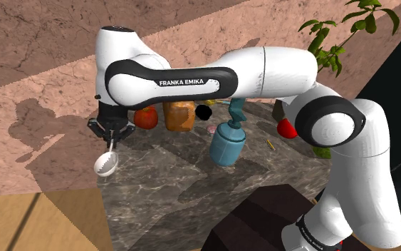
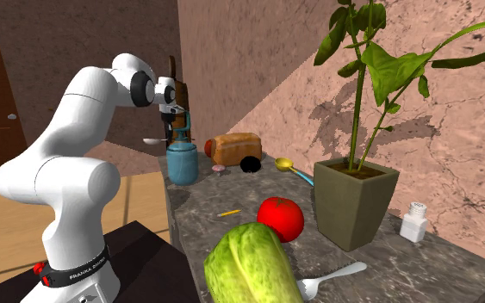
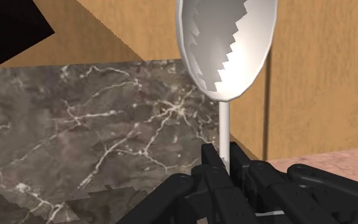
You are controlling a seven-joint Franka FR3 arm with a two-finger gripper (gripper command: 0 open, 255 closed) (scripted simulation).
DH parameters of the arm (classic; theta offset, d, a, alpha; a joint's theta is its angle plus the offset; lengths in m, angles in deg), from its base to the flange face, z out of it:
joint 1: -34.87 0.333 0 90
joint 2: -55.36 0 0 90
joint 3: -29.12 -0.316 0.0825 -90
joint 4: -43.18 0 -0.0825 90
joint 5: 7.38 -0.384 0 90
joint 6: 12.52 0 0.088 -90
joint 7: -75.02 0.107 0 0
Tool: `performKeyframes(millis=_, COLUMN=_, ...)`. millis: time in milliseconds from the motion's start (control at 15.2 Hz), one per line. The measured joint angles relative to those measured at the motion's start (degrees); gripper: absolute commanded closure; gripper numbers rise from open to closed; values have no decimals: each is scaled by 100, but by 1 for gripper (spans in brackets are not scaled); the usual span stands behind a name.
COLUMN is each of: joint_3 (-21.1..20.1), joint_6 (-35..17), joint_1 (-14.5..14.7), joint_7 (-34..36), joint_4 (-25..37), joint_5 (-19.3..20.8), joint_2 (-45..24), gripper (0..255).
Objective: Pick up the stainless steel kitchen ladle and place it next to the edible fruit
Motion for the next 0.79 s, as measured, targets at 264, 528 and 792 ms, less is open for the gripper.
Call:
performKeyframes(millis=264, joint_3=5, joint_6=-277, joint_1=-10, joint_7=-9, joint_4=-243, joint_5=3, joint_2=-35, gripper=255)
performKeyframes(millis=528, joint_3=10, joint_6=-542, joint_1=-10, joint_7=-9, joint_4=-451, joint_5=10, joint_2=-93, gripper=255)
performKeyframes(millis=792, joint_3=19, joint_6=-822, joint_1=-18, joint_7=-23, joint_4=-635, joint_5=18, joint_2=-191, gripper=255)
